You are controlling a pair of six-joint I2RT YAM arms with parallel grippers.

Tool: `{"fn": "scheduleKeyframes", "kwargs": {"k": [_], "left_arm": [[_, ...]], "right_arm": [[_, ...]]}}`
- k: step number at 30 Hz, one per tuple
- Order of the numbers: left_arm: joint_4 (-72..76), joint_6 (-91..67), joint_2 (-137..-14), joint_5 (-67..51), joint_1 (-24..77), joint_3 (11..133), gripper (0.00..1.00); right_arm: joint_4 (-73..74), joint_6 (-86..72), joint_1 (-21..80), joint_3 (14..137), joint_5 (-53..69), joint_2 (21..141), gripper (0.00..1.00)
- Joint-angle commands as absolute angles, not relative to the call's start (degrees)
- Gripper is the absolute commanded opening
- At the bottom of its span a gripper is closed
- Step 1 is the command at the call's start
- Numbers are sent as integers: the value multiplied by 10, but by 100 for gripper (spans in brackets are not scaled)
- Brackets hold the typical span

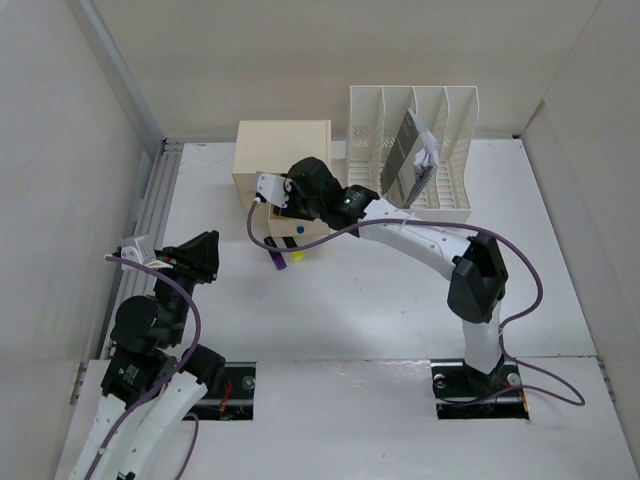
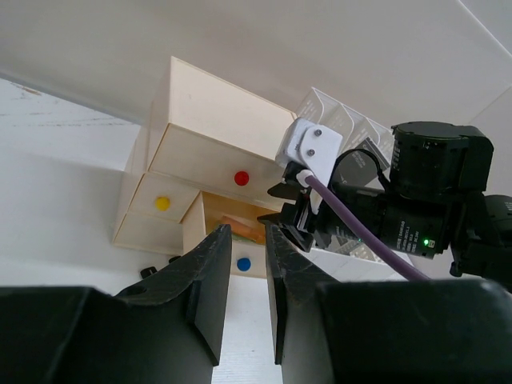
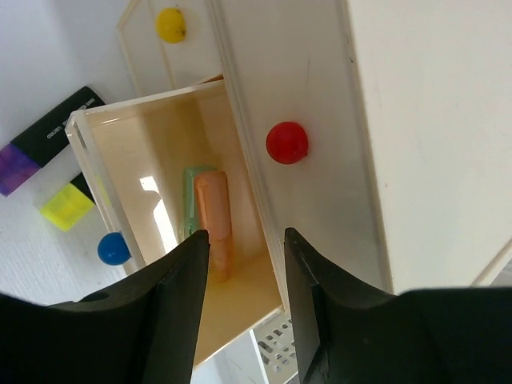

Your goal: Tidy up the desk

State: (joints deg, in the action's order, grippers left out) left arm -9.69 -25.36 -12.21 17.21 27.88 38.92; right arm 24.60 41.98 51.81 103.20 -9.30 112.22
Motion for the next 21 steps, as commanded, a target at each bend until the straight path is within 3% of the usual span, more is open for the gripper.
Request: {"fn": "scheduleKeyframes", "kwargs": {"k": [1,3,7,14,21], "left_arm": [[-74,-252,-120,177,277,388,21],[-74,-252,-120,177,277,388,21],[-74,-252,-120,177,277,388,21],[-74,-252,-126,171,277,388,21],[-49,-293,-136,130,277,353,20]], "right_arm": [[201,405,515,1024,-94,1100,48],[201,399,515,1024,-75,1093,46],[242,393,508,1032,52,1083,0],[365,421,475,1063,273,1111,0],[367,390,475,1062,184,1153,0]]}}
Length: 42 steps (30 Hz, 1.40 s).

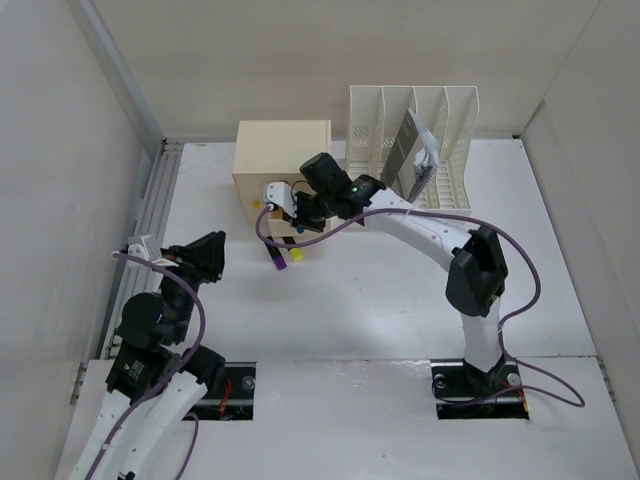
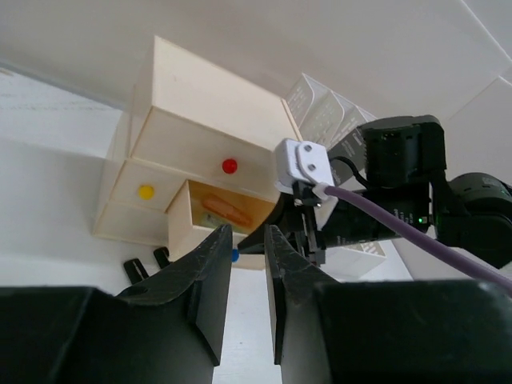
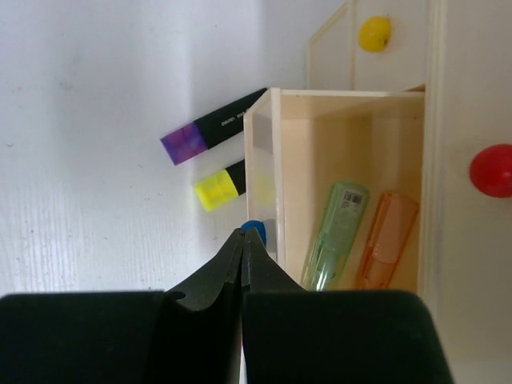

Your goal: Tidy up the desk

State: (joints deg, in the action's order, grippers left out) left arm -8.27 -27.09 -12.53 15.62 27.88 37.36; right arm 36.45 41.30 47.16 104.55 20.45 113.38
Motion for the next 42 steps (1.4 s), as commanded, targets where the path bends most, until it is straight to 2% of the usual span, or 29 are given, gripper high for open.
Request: {"fn": "scheduleKeyframes", "kwargs": {"k": [1,11,18,20,23,24,27,29,30,31,32,33,34,35,38,40,42], "left_arm": [[-44,-317,-136,125,277,346,20],[66,-470,-102,133,277,183,19],[203,-518,-165,162,277,109,23],[259,-533,-198,151,272,96,29],[321,-544,-272,133,272,90,36],[369,-544,-292,118,265,84,40],[432,-566,-386,75,244,84,43],[495,-571,-469,51,223,84,43],[519,-580,-500,40,216,84,41],[573,-585,-531,14,208,90,37],[597,-585,-598,1,195,95,32],[617,-585,-632,-12,188,102,21],[639,-591,-665,-42,181,118,18],[692,-591,-729,-55,176,124,16],[765,-591,-813,-92,164,158,12],[801,-591,-882,-109,159,171,12],[839,-602,-930,-120,159,188,15]], "right_arm": [[336,380,475,1056,165,1153,0],[136,309,475,992,-158,1158,0],[90,309,475,998,-233,1179,0],[83,309,475,998,-240,1185,0],[83,309,475,981,-199,1173,0],[93,309,475,970,-119,1148,0],[138,336,459,944,15,1093,0],[144,336,452,935,48,1071,4],[144,341,452,926,48,1060,11],[144,341,452,920,48,1037,35],[144,341,446,920,56,1027,43],[149,341,439,915,67,1016,50],[149,341,432,915,84,993,54],[160,341,419,915,138,982,54],[167,326,396,910,220,940,41],[162,317,388,897,242,921,35],[162,310,372,891,261,902,35]]}}
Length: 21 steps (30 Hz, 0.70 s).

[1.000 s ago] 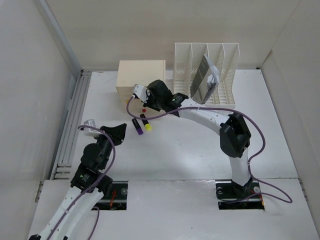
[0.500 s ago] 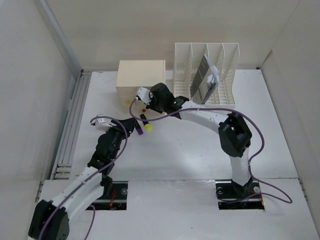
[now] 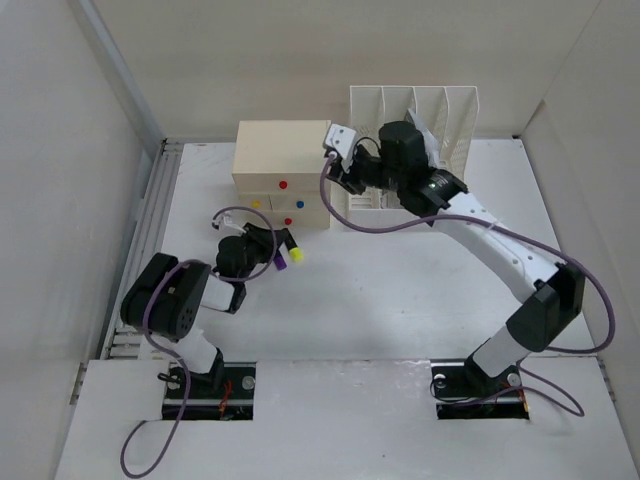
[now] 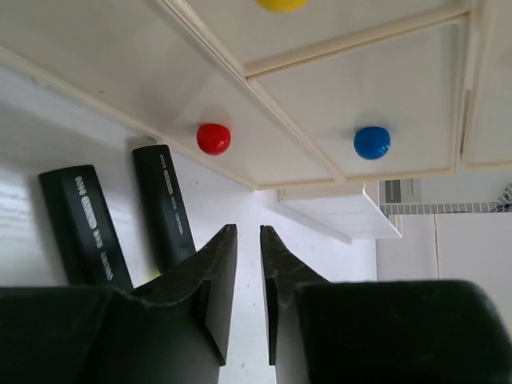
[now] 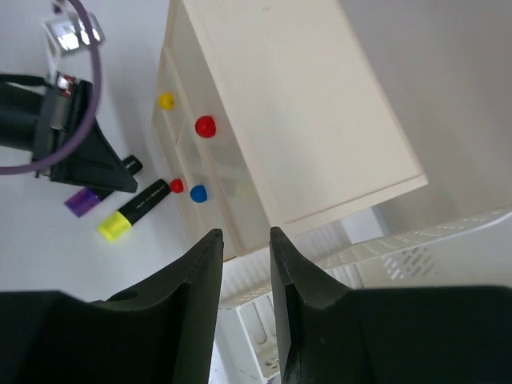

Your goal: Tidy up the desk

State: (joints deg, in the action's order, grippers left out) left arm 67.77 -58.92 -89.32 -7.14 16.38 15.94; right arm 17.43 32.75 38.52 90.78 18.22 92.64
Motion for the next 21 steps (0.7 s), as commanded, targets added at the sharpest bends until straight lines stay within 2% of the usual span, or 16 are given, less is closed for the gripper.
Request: {"fn": "scheduleKeyframes", "kwargs": {"k": [1,6,13,21], "left_arm": [[848,-602,-941,-120,159,188,17],[840,-607,-986,-113,159,228,20],[791,-580,-997,-77,164,258,39],[746,-575,-1003,-70,164,270,39]], "right_arm": [[162,310,372,891,267,902,35],[156,286,342,886,312,895,35],[151,280,325,881,342,889,35],[151,270,314,881,359,889,35]]}}
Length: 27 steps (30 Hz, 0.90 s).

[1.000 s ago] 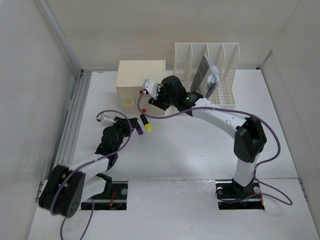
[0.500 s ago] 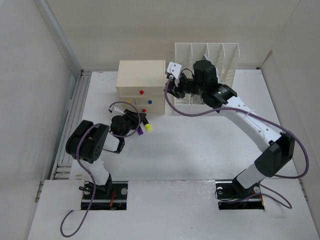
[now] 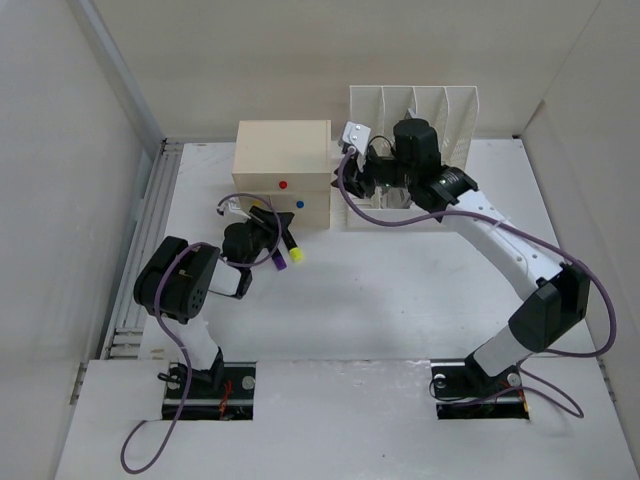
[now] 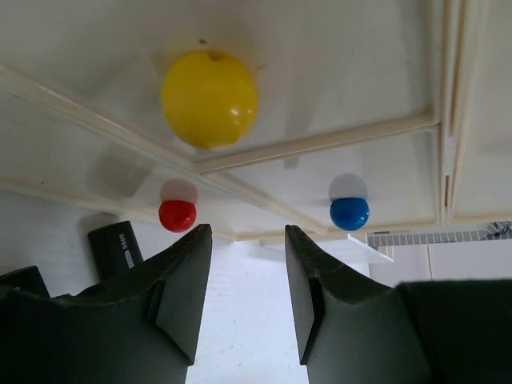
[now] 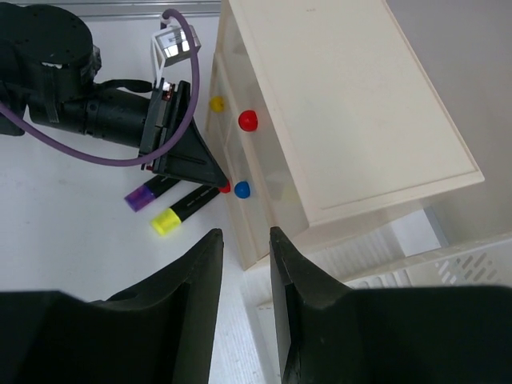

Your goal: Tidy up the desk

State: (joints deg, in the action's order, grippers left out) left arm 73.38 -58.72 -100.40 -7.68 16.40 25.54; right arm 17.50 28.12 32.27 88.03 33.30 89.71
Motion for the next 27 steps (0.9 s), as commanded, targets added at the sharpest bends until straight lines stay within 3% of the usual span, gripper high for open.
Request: {"fn": "scheduleKeyframes", "kwargs": {"k": [1,11,27], "left_arm": [[739,-575,-1003,-70,164,270,39],[710,-575,-990,-53,164,243,39],[727,-575,-1074,-42,164,293,39]], "right_arm": [[151,270,314,875,359,889,35],[151,265,314,875,364,895,35],[146,259,292,860,380,889,35]]}}
